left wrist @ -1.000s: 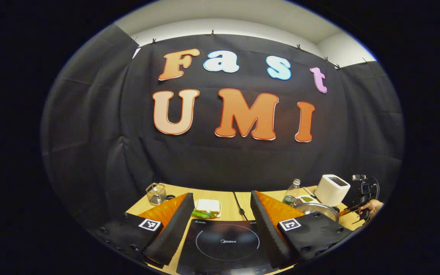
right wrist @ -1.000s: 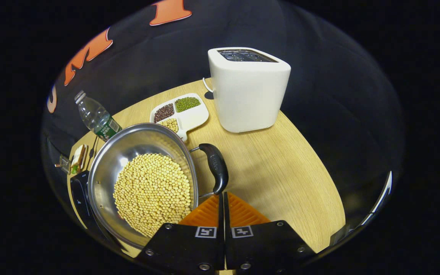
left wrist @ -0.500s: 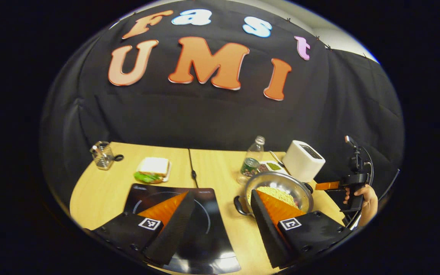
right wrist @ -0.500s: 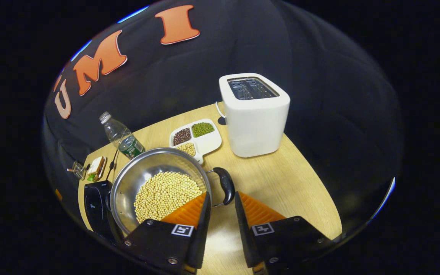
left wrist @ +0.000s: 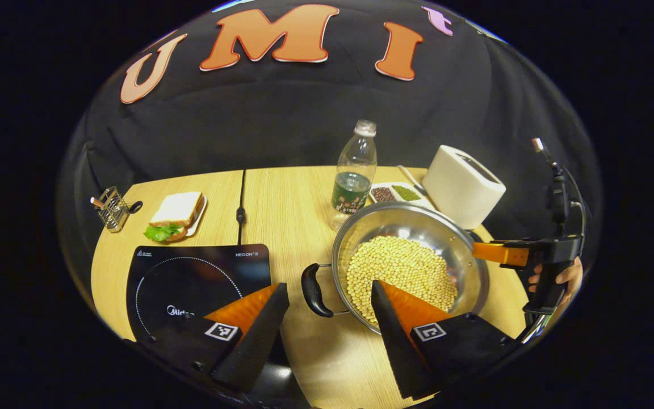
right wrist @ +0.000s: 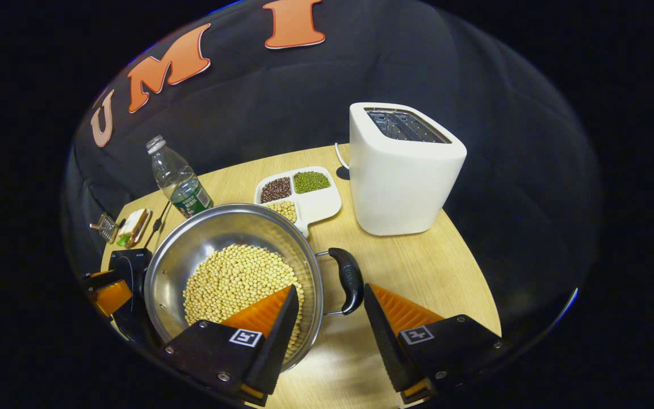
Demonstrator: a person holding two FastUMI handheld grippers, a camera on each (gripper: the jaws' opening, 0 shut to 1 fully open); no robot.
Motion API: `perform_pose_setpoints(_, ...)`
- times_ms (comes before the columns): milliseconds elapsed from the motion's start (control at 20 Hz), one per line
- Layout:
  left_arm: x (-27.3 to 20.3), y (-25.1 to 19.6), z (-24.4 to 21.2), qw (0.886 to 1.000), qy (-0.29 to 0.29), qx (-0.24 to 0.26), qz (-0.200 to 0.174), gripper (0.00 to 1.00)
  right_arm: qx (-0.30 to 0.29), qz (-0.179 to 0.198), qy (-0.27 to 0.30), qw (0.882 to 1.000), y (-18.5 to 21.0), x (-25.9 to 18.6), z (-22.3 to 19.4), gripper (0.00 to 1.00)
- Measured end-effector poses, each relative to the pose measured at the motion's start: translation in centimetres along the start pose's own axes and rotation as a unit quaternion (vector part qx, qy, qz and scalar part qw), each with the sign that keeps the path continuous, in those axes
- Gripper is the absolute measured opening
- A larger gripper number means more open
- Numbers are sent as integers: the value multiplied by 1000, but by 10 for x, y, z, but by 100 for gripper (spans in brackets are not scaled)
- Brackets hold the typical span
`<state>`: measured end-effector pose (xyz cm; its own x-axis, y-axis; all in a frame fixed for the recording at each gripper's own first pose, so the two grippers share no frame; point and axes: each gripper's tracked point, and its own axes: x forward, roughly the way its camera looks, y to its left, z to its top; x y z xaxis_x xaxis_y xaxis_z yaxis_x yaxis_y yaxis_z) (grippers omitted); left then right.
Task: First push the handle of the pot to place it horizontally, then grasp the pot with both hands and set it on the induction cooktop.
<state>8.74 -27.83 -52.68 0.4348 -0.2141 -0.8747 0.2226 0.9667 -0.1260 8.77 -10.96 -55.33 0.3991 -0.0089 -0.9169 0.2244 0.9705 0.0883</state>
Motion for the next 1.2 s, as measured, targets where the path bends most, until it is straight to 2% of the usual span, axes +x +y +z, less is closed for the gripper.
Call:
perform_pose_setpoints(450, 63, 19, -22, 998, 35, -10, 42, 96, -40, -11, 12, 999, 0, 38, -7, 74)
perform_pose_setpoints(550, 71, 20, -20, 999, 31, -10, 39, 94, -40, -10, 15, 999, 3, 44, -8, 74)
perform_pose_setpoints(600, 74, 20, -20, 999, 30, -9, 40, 96, -43, -11, 16, 999, 3, 46, -8, 72)
perform_pose_setpoints(650, 78, 20, -20, 999, 28, -12, 39, 92, -44, -12, 12, 999, 3, 47, -7, 71)
perform_pose_setpoints(800, 88, 16, -21, 999, 22, -22, 37, 87, -52, -8, 13, 999, 4, 47, -7, 70)
perform_pose_setpoints(850, 92, 13, -20, 999, 18, -29, 31, 83, -51, -6, 14, 999, 4, 48, -7, 70)
perform_pose_setpoints(950, 96, 14, -18, 999, 7, -29, 41, 75, -49, -1, 21, 999, 6, 48, -9, 71)
perform_pose_setpoints(1200, 92, 15, -17, 998, -11, -18, 57, 74, -51, -8, 24, 998, 6, 45, -13, 65)
